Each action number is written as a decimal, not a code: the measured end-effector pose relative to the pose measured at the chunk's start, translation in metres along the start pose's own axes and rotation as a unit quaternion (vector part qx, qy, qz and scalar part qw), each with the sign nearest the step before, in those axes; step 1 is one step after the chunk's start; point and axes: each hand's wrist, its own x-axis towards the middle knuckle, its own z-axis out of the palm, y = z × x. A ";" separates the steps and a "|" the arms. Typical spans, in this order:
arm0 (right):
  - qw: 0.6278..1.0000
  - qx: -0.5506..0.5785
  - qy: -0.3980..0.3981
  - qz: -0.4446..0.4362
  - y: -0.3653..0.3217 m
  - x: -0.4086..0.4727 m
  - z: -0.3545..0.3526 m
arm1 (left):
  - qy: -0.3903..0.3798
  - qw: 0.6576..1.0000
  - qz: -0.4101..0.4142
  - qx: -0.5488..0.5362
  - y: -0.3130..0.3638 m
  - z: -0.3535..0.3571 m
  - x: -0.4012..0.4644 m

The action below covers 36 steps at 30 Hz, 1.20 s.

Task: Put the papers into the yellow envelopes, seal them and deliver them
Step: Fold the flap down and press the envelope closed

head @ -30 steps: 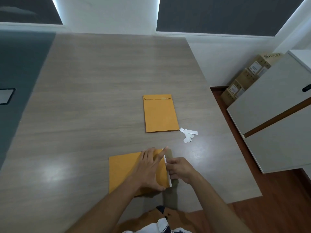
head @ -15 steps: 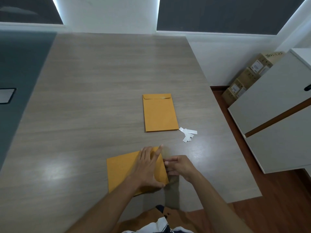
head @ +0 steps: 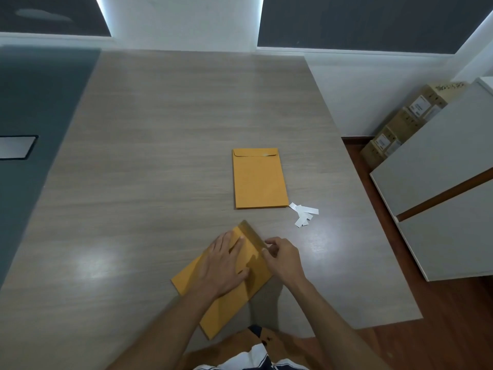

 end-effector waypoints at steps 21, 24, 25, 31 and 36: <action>0.926 -0.305 -0.015 -0.222 0.009 -0.025 0.043 | -0.076 0.983 0.138 0.097 -0.026 -0.015 0.017; 0.933 -0.310 -0.034 -0.181 0.016 -0.027 0.045 | -0.069 0.982 0.139 0.106 -0.027 -0.012 0.017; 0.932 -0.311 -0.026 -0.184 0.020 -0.027 0.046 | -0.061 0.983 0.138 0.106 -0.027 -0.011 0.016; 0.920 -0.314 0.036 -0.234 0.062 -0.038 0.036 | -0.055 0.985 0.136 0.090 -0.031 -0.006 0.017; 0.908 -0.332 0.077 -0.243 0.092 -0.057 0.032 | -0.061 0.985 0.132 0.092 -0.030 -0.008 0.017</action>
